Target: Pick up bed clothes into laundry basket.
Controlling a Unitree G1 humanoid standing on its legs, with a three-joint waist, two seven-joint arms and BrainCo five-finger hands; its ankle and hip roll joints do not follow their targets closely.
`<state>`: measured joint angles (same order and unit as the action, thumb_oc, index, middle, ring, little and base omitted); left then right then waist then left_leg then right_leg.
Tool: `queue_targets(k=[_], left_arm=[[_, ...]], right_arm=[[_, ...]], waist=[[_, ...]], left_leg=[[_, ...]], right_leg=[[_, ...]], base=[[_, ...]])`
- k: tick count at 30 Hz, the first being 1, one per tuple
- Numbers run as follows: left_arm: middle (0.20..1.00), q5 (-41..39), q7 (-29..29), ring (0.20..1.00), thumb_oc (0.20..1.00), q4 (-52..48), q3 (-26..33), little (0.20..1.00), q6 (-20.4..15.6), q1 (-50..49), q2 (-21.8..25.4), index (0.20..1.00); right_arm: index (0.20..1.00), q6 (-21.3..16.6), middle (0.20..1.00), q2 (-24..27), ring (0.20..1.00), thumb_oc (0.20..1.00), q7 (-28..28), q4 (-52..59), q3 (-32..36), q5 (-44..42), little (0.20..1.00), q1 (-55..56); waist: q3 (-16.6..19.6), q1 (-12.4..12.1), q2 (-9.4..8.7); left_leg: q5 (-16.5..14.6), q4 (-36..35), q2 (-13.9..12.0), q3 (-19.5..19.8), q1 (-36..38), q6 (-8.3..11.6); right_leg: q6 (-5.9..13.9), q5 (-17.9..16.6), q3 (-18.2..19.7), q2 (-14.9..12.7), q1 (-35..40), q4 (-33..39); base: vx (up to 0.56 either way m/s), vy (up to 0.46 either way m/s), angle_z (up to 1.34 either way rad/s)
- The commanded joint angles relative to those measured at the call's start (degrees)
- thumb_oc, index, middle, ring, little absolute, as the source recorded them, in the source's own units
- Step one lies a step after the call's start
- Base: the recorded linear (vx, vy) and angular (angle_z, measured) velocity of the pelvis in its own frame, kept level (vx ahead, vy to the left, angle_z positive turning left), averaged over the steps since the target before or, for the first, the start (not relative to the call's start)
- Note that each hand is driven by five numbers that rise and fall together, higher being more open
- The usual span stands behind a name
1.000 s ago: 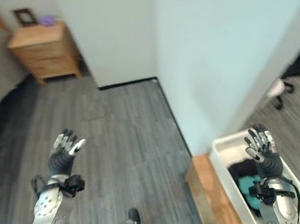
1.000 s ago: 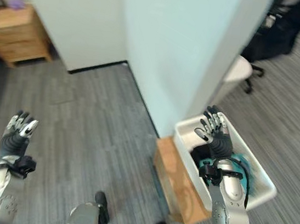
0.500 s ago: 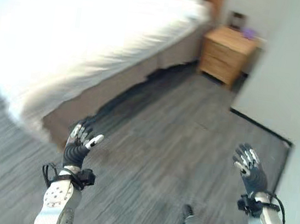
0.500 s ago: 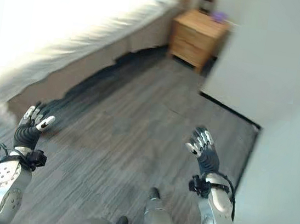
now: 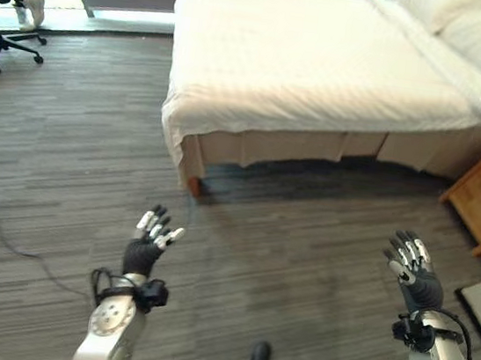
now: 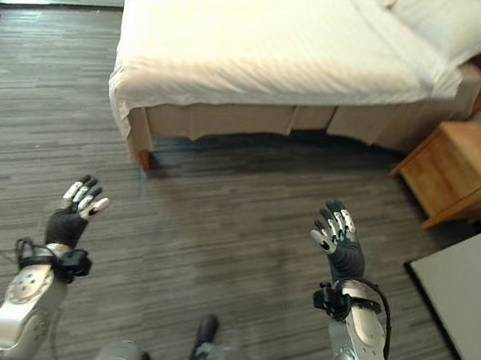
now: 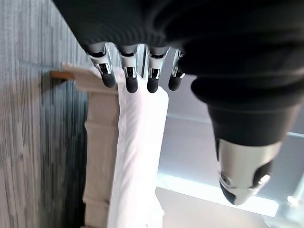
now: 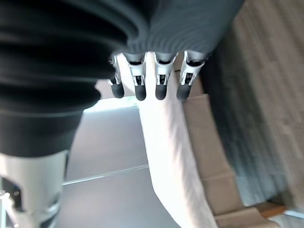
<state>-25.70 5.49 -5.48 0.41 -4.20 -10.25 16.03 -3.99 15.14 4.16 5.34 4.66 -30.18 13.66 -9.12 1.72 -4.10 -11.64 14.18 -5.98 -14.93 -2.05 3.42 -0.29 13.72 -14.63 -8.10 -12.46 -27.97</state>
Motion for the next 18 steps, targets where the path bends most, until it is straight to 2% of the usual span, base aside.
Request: queue_targets(k=[1, 8, 18], left_arm=[[1.000, 2.5, 0.2, 1.000, 1.000, -3.6, 4.4, 1.000, -2.2, 0.5, 2.8, 1.000], [1.000, 3.5, 1.7, 1.000, 1.000, -4.5, 7.1, 1.000, -2.4, -3.6, 1.3, 1.000], [1.000, 4.8, 1.3, 1.000, 1.000, -4.9, 7.7, 1.000, -2.5, -4.8, 1.1, 1.000]], right_arm=[[1.000, -3.0, 1.000, 1.5, 1.000, 1.000, 1.2, 4.6, -1.0, -0.4, 1.000, -0.7], [1.000, -2.4, 1.000, 2.4, 1.000, 1.000, 1.4, 4.1, -5.7, 0.5, 1.000, -4.4], [1.000, -2.1, 1.000, 2.1, 1.000, 1.000, 0.7, 3.1, -5.0, 1.6, 1.000, -3.7]], waist=[[3.8, 1.2, 1.83], [3.6, -1.6, 1.47], [4.2, -2.5, 1.38]], left_leg=[[10.7, -15.0, -0.5, 5.6, 3.9, -0.29], [11.0, -16.6, 0.5, 5.9, 5.0, -0.69], [11.4, -18.4, 1.5, 6.2, 5.9, -1.23]], right_leg=[[5.31, -12.3, -3.8, 1.3, 14.6, 27.5], [5.91, -14.8, -3.4, 1.2, 15.3, 31.1], [6.63, -15.6, -3.5, 0.7, 16.0, 32.0]], base=[[0.00, 0.061, 0.50], [-0.01, 0.073, -0.10], [0.00, 0.039, -0.03]])
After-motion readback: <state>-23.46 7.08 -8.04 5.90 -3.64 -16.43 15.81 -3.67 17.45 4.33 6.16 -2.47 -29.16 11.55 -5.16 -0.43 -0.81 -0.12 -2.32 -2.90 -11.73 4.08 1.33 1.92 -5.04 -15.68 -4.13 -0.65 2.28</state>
